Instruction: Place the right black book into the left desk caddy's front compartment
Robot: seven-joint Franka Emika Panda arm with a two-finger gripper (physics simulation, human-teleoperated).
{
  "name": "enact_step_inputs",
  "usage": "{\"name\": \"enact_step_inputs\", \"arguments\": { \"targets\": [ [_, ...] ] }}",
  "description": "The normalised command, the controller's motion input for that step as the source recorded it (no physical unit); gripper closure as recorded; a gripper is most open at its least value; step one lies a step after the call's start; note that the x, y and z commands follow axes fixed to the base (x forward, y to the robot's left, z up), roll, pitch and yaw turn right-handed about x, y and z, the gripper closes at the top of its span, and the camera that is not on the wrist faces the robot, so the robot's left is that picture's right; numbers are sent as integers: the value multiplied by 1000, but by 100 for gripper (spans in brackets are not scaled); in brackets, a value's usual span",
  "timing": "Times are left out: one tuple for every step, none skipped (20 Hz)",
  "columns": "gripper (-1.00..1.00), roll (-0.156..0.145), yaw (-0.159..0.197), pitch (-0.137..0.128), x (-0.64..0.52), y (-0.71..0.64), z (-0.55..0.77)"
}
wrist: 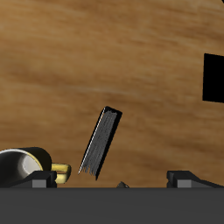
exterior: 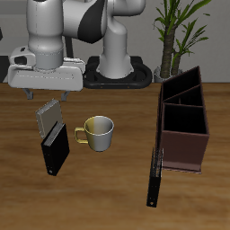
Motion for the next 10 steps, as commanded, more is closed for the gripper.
{"name": "enact_step_inputs", "arguments": {
  "targets": [
    [-100,13,-36,5,88,-6,-220],
    [-100,12,22,-23,12,44,-80],
    [-100,0,0,0,-78,84,5],
    [-100,-38,5,-2,95,-119,-308],
    [-100,-31,-57,-14,17,-87,-168],
    [-100,-37,-43,-77,-84,-106,-117],
    [-100,-7,-30,1,57,-91,-169],
    [-100,-19,-81,38,29,-60,-134],
    [-100,13,-19,-68,4,-64,-161],
    [-100,-85,-80,-19,12,-168,-115]
  ]
}}
